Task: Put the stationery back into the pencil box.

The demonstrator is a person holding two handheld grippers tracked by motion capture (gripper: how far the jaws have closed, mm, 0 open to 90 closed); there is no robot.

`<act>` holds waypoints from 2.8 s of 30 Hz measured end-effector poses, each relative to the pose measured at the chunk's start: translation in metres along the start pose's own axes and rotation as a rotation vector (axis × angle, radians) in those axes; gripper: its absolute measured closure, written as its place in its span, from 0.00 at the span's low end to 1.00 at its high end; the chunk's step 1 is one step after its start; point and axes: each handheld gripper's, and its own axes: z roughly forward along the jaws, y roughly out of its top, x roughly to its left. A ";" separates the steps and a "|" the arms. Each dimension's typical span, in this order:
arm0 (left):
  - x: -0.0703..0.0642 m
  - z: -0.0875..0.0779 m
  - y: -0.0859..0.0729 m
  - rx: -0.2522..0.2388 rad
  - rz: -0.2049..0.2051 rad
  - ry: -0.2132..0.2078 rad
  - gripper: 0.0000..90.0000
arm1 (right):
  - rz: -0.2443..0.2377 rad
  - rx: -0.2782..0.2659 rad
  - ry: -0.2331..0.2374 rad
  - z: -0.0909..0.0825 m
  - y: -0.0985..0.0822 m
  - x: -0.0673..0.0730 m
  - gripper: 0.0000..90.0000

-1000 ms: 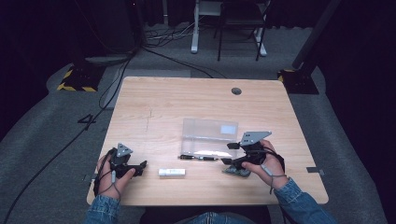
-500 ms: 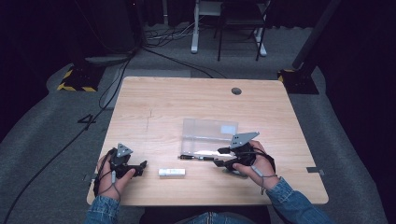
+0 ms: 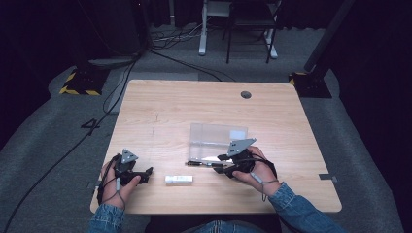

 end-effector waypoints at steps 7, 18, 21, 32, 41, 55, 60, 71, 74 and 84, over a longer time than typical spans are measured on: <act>0.000 0.000 0.000 0.001 0.000 0.000 0.13 | -0.029 0.022 0.003 0.012 0.005 0.001 0.60; 0.000 0.000 0.000 -0.001 -0.002 0.000 0.13 | -0.093 0.069 -0.013 0.029 0.006 0.006 0.63; 0.000 0.000 0.000 -0.001 -0.002 0.000 0.13 | -0.096 0.079 -0.007 0.034 0.003 0.005 0.63; 0.000 0.000 0.000 -0.001 -0.002 0.000 0.13 | -0.097 0.079 -0.009 0.036 0.002 0.004 0.60; 0.000 0.000 0.000 -0.002 -0.002 0.001 0.13 | -0.123 0.101 -0.036 0.036 0.001 0.005 0.58; 0.000 0.000 0.000 0.000 0.000 0.003 0.13 | -0.064 0.104 0.014 0.041 -0.003 0.000 0.73; 0.000 0.000 0.000 -0.001 -0.002 -0.001 0.13 | -0.049 0.104 0.042 0.043 -0.002 -0.001 0.87; -0.001 0.000 0.000 0.000 -0.004 -0.003 0.13 | -0.107 0.110 0.040 0.043 0.000 0.003 0.89; -0.001 0.000 0.000 0.001 -0.004 -0.004 0.13 | -0.112 0.114 0.040 0.041 0.002 0.004 0.89; -0.001 0.000 0.000 0.000 -0.003 -0.002 0.13 | -0.138 0.058 0.024 0.025 0.010 0.003 0.89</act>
